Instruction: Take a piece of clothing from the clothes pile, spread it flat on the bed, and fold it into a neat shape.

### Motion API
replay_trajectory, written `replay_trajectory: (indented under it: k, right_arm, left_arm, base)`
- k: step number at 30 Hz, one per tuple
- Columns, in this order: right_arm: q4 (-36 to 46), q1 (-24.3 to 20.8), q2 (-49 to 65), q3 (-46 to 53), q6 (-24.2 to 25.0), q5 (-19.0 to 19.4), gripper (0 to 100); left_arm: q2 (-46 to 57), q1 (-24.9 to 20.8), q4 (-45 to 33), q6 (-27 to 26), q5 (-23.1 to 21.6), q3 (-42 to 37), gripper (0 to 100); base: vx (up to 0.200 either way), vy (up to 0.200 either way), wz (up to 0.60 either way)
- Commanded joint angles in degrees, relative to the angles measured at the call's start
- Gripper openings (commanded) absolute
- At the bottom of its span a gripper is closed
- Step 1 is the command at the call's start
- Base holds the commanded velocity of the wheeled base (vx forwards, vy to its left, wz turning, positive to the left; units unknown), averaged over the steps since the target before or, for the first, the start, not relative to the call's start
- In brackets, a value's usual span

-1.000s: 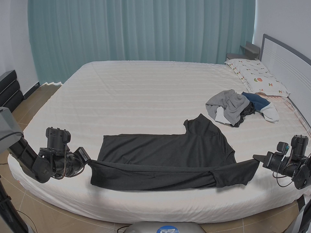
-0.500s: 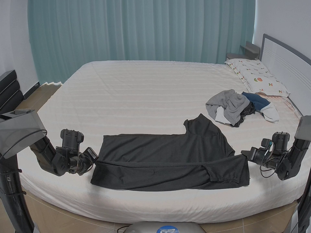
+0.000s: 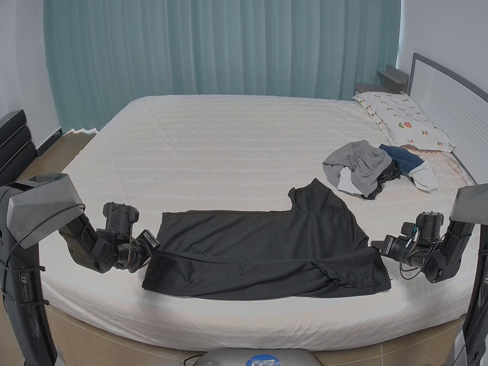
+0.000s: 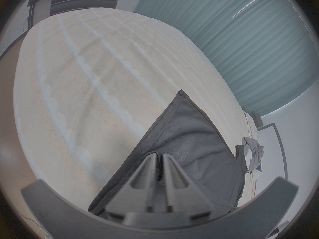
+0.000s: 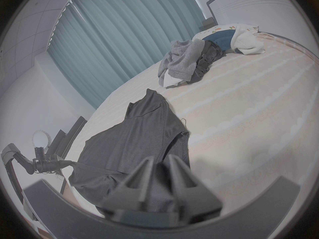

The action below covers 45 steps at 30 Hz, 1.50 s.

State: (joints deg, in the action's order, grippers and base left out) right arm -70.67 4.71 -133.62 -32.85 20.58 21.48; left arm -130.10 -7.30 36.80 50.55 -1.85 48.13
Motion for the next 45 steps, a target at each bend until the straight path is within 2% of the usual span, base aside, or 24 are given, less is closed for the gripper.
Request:
replay_trajectory:
  k: [1, 6, 9, 14, 23, 45]
  right_arm:
    - [-0.3, -0.1, -1.0, -0.1, 1.0, 0.1, 100]
    - [-0.3, 0.1, 2.7, 0.9, 6.7, 0.1, 100]
    - [-0.3, 0.2, 4.7, 2.2, 8.0, 0.1, 100]
    - [-0.4, 0.2, 6.2, 4.0, 8.2, 0.1, 100]
    - [-0.5, -0.1, 6.4, 4.6, 8.3, 0.1, 100]
    - [-0.4, -1.2, 6.4, 5.0, 8.3, -0.7, 100]
  left_arm:
    - [-0.4, -0.1, 0.0, 0.0, 0.0, 0.0, 100]
    - [0.3, 0.0, 0.4, 0.2, -0.1, -0.9, 100]
    - [1.6, 0.2, 0.3, 0.5, -0.2, -2.1, 100]
    - [4.1, -0.2, -0.1, 6.1, -0.1, -2.0, 100]
    - [5.7, -1.9, -1.1, 6.5, -0.1, -1.9, 100]
    - [5.8, 1.1, -0.5, 7.8, -0.1, 1.4, 100]
  base:
    - [0.0, 0.0, 0.0]
    - [0.0, 0.0, 0.0]
    - [0.0, 0.0, 0.0]
    - [0.0, 0.0, 0.0]
    - [0.0, -0.2, 0.0]
    - [0.0, 0.0, 0.0]
